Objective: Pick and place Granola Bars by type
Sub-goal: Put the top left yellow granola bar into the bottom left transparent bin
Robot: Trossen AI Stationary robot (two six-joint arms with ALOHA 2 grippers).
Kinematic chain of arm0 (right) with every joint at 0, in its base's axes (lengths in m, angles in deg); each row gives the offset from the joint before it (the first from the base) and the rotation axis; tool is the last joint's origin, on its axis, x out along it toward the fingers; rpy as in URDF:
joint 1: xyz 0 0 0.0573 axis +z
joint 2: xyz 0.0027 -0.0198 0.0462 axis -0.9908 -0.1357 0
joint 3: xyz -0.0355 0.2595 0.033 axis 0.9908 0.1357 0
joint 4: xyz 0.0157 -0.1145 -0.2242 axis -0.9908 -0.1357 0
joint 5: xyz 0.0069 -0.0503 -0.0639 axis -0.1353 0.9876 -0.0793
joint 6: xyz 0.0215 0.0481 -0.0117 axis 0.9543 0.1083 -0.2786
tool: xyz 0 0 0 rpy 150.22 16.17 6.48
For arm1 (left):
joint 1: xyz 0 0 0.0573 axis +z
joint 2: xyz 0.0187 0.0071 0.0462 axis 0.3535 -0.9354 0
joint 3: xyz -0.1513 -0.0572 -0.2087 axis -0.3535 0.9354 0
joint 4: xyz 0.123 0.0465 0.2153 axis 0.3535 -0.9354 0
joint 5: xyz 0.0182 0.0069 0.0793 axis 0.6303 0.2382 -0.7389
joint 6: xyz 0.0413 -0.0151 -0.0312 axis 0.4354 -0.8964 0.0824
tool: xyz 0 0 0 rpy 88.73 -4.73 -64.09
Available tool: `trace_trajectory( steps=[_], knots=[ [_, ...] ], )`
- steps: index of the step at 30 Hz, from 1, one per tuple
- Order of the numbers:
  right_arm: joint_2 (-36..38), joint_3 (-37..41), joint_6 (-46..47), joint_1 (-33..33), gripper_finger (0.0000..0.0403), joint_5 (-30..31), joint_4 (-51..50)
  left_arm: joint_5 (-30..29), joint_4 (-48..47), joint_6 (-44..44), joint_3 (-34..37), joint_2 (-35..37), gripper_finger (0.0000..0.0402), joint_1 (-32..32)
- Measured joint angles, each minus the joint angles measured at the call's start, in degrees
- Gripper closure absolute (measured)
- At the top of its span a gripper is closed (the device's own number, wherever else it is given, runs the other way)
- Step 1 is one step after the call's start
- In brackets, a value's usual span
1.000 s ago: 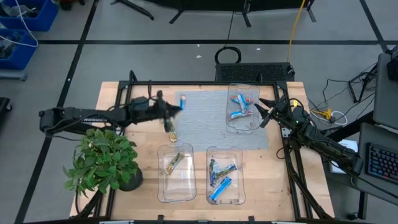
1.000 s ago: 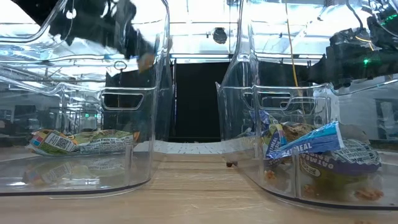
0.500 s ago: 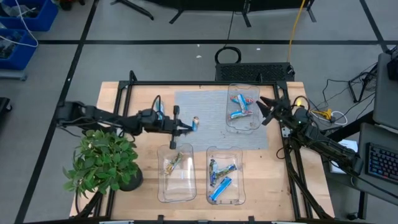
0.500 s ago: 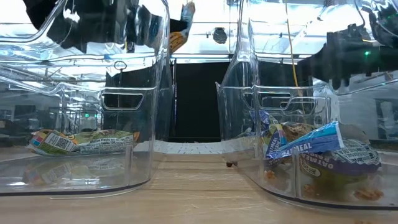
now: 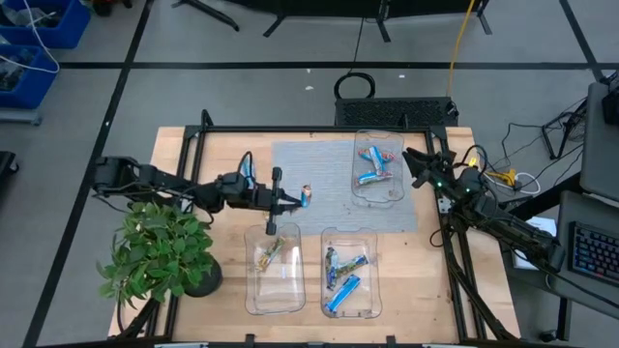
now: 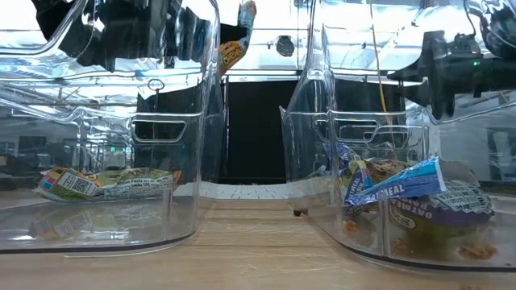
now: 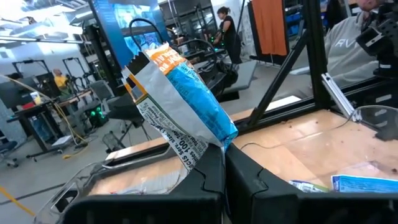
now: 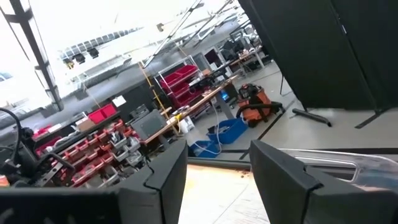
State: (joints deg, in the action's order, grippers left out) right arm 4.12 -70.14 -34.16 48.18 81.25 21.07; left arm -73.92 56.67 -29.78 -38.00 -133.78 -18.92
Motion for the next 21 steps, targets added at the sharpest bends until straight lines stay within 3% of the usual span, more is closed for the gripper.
trace_trajectory(
  steps=[12,14,19,21],
  knots=[
    [-0.24,0.0,-0.42,0.0,0.0234,4.18,0.26,0.02,0.01,-0.81,0.0,0.0,0.0398,-0.11],
    [-0.33,0.0,-0.08,-0.02,0.0234,0.79,0.82,0.02,-0.05,-0.73,0.0,0.0,0.0398,-0.11],
    [-1.53,-0.14,-1.08,0.11,0.0234,-17.55,12.03,0.14,-0.14,-0.59,-0.3,0.0,0.0398,0.24],
    [-3.22,-1.12,-0.59,1.01,0.0234,-21.43,15.71,0.81,-0.1,-1.18,-1.08,0.0,0.0398,0.57]
  ],
)
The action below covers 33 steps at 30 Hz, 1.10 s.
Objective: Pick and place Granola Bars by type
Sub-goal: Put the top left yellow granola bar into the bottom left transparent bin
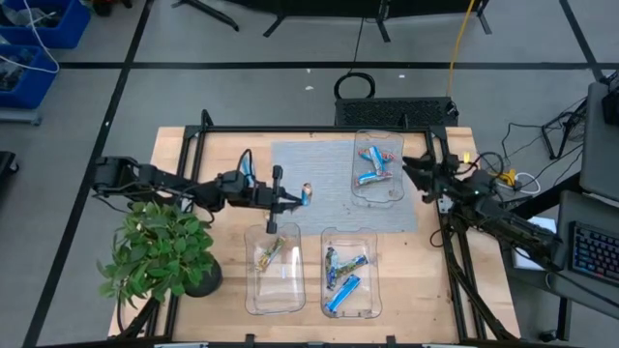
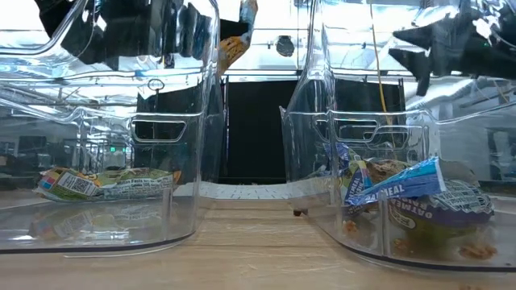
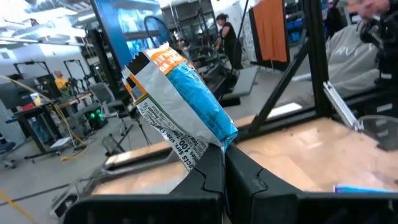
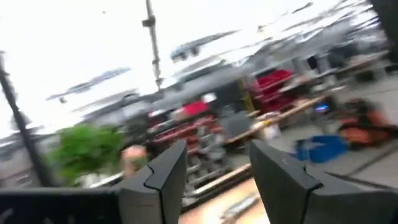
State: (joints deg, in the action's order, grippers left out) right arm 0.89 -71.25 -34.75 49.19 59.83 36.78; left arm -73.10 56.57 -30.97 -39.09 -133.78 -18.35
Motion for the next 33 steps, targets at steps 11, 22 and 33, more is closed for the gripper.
trace_trajectory(
  steps=[11,22,33],
  knots=[
    [-27.57,-5.89,-11.57,14.21,0.0234,4.97,10.22,2.19,-7.57,0.71,-8.91,-3.88,0.0398,0.89],
    [-50.29,-19.71,-29.95,26.43,0.0234,6.48,16.44,2.29,-8.62,0.43,-12.4,-9.22,0.0398,2.14],
    [-61.88,-29.21,-31.07,27.89,0.0225,6.4,17.66,4.11,-9.39,-0.21,-12.38,-9.2,0.0398,2.03]
  ],
)
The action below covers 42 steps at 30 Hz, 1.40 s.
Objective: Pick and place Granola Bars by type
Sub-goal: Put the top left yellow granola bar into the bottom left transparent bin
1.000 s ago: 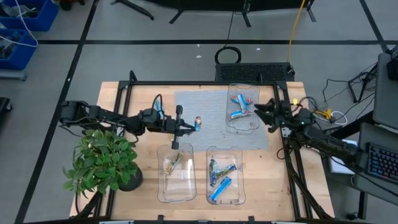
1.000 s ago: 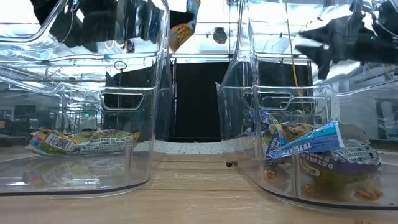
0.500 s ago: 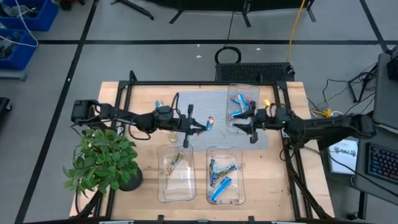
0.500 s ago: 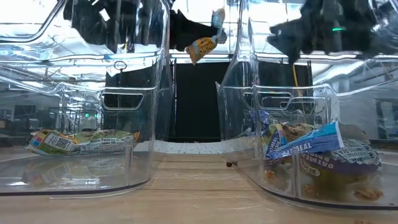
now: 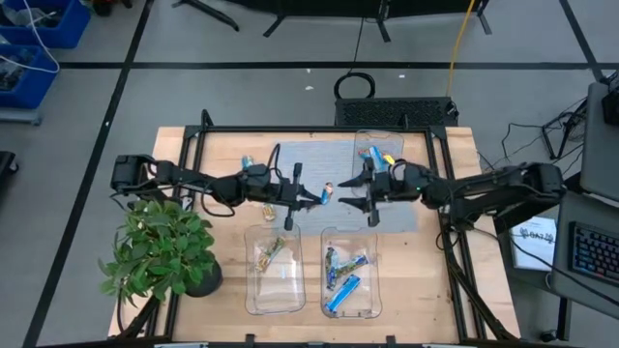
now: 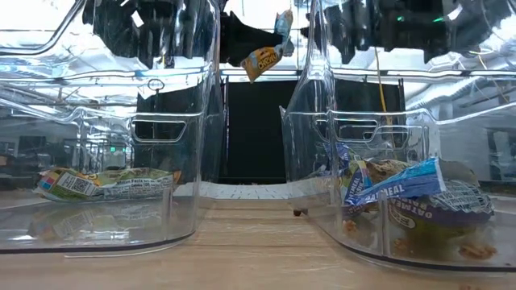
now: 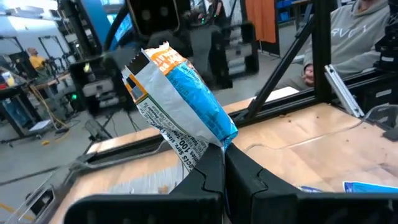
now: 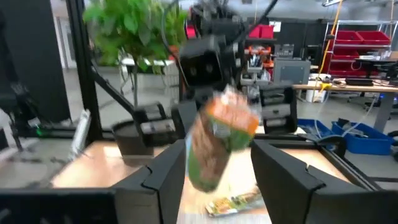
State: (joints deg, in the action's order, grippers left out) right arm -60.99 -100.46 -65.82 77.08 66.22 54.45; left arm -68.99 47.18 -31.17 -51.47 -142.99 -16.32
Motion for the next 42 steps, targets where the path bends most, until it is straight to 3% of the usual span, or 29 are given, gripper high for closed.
trace_trajectory(
  steps=[12,19,27,36,42],
  knots=[
    [-7.08,-5.27,0.17,-0.02,0.0128,-0.05,3.12,1.18,-0.13,0.38,0.0,0.0,0.0398,-0.02],
    [-7.84,-6.28,1.11,0.15,0.0125,-0.15,2.86,1.18,-0.33,0.36,0.02,0.0,0.0398,-0.02],
    [-8.41,-6.27,1.25,0.15,0.0211,-0.2,2.47,1.17,-0.02,0.32,0.04,0.0,0.0398,-0.01],
    [-11.25,-6.27,-3.32,0.15,0.0385,-0.21,5.58,0.49,0.35,-0.9,0.11,0.0,0.0394,-0.02],
    [-8.89,-6.27,-5.94,0.09,0.0399,0.28,4.03,-3.55,0.47,-6.74,0.11,1.12,0.0382,-0.05]
  ],
)
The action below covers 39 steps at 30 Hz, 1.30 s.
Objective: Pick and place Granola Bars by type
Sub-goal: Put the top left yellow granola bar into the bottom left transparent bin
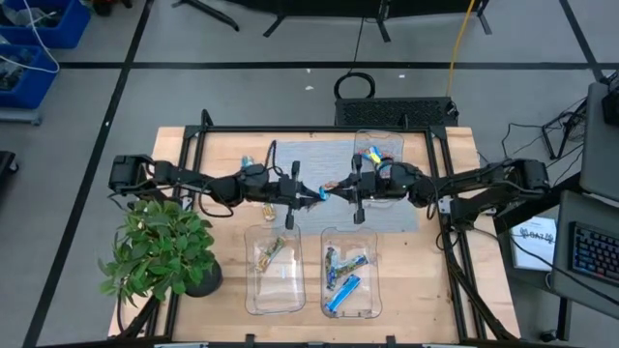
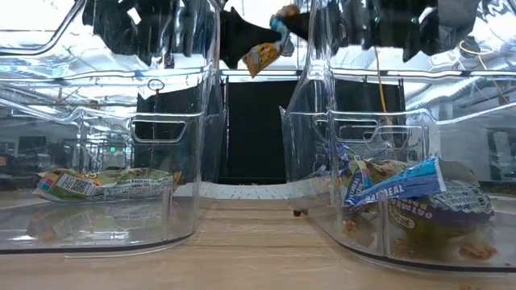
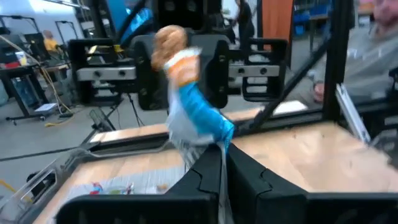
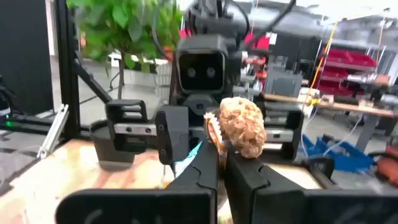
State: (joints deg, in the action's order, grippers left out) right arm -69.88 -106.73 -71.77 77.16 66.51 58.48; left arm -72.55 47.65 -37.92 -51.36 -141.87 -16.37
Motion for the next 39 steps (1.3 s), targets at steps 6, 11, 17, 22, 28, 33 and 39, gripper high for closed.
trace_trajectory(
  steps=[6,11,17,22,28,33,39],
  knots=[
    [3.61,0.0,-0.35,0.15,0.0401,-0.44,-4.53,-0.37,-0.51,-1.27,-0.07,1.75,0.0339,0.05],
    [4.14,0.07,0.03,0.36,0.0402,-0.44,-6.75,-0.65,-1.06,-1.0,-0.12,3.03,0.0325,0.06],
    [4.16,0.07,0.11,1.08,0.0402,-0.46,-7.46,-3.03,-7.5,1.82,-0.09,7.59,0.0334,0.2],
    [4.07,0.07,0.33,3.04,0.0402,-0.46,-7.34,-11.66,-15.79,5.54,0.13,13.23,0.0349,0.31],
    [1.92,0.07,0.35,6.9,0.0403,-0.42,-3.8,-24.61,-17.12,7.68,-0.01,17.47,0.0363,1.17],
    [-1.2,-1.93,0.68,9.8,0.0403,-0.42,-4.04,-28.98,-18.01,7.32,-0.08,19.21,0.0365,3.46],
    [-7.89,-8.63,-0.03,13.36,0.0403,-1.19,-6.13,-29.09,-18.66,8.38,0.02,19.52,0.0364,6.52]
  ],
)
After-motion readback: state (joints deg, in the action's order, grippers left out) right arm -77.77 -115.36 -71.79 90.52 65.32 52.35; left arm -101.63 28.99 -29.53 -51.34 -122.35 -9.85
